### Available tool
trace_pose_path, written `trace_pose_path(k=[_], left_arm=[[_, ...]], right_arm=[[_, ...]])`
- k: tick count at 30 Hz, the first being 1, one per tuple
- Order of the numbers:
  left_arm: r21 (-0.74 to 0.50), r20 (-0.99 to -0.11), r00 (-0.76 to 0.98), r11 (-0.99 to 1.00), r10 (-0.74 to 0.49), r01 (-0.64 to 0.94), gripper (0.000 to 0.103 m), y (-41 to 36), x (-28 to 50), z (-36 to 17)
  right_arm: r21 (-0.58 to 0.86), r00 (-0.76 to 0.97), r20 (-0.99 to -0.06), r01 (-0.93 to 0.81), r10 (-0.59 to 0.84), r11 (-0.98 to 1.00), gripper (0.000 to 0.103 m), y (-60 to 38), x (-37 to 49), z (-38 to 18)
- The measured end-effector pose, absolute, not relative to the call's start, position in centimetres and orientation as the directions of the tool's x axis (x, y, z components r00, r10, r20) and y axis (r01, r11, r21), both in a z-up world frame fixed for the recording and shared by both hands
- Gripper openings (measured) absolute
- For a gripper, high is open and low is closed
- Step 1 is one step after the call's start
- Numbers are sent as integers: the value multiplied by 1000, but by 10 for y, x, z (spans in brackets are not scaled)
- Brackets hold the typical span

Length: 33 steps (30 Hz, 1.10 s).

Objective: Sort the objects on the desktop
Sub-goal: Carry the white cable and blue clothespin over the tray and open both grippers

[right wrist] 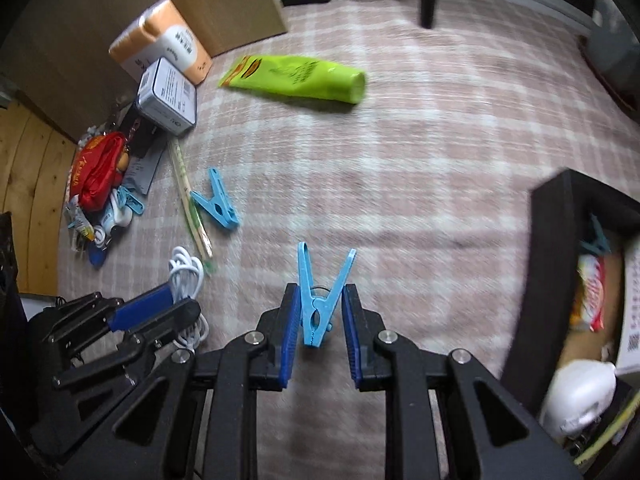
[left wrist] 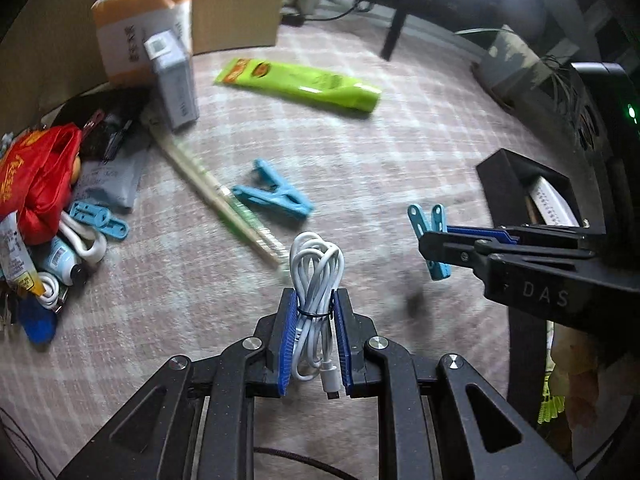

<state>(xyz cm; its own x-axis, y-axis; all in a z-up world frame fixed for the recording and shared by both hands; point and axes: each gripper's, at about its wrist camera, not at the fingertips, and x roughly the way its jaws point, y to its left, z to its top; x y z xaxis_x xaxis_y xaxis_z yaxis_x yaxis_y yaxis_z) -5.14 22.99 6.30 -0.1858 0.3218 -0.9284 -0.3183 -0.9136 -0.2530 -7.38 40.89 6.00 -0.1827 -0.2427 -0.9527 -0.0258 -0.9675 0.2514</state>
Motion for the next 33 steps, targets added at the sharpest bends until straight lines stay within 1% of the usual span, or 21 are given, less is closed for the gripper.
trace_pose_path(k=[4,5,7,15,24,29,33], left_arm=[[-266,-921,-183,-899,343,-348,17,245,-45,72],[-274,-918,-179,-891,355,-361,17,250,-42,76],[-285,-912,-173,-877,373,-386,17,263,-39,81],[-329,-891,-118,-800,439,-501,17,321,-10,105],[-362,-866,-33,-670,499,-648,17,403,34,129],[-362,-865,13,-608,501,-706,17,440,58,131],[-368,-867,42,-579,497,-727,17,457,72,128]], right_arm=[[256,-218,-946,-43,-241,-966,21,436,-48,76],[254,-225,-945,-47,-238,-966,21,429,-49,75],[255,-240,-942,-63,-234,-965,21,451,-30,91],[241,-290,-939,-176,-184,-954,21,515,10,110],[214,-320,-942,-332,-103,-919,21,590,71,118],[214,-320,-944,-415,-79,-884,21,621,98,115],[215,-320,-945,-445,-69,-870,21,631,109,113]])
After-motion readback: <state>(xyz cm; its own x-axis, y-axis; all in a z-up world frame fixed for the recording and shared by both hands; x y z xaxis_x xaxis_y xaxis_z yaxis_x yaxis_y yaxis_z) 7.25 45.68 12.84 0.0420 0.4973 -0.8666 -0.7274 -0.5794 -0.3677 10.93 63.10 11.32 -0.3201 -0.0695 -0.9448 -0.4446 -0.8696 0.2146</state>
